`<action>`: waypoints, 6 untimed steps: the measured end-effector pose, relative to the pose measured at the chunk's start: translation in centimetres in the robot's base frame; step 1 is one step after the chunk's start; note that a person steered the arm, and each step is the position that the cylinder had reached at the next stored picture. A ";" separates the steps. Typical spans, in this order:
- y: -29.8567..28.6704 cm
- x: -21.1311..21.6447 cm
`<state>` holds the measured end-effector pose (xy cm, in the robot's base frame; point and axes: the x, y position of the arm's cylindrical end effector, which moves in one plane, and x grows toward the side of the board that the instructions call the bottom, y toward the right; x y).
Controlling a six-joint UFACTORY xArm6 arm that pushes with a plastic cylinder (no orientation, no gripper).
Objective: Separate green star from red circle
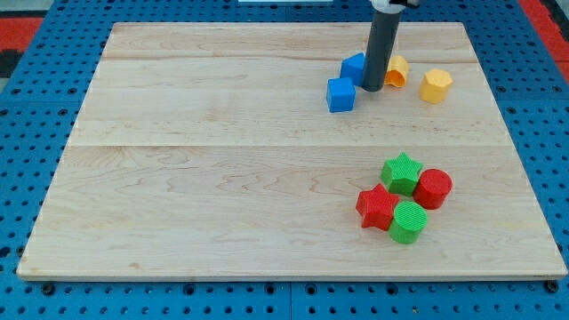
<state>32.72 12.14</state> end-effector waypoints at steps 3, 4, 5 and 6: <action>5.3 14.7; 5.3 18.8; 5.2 18.8; 2.6 17.9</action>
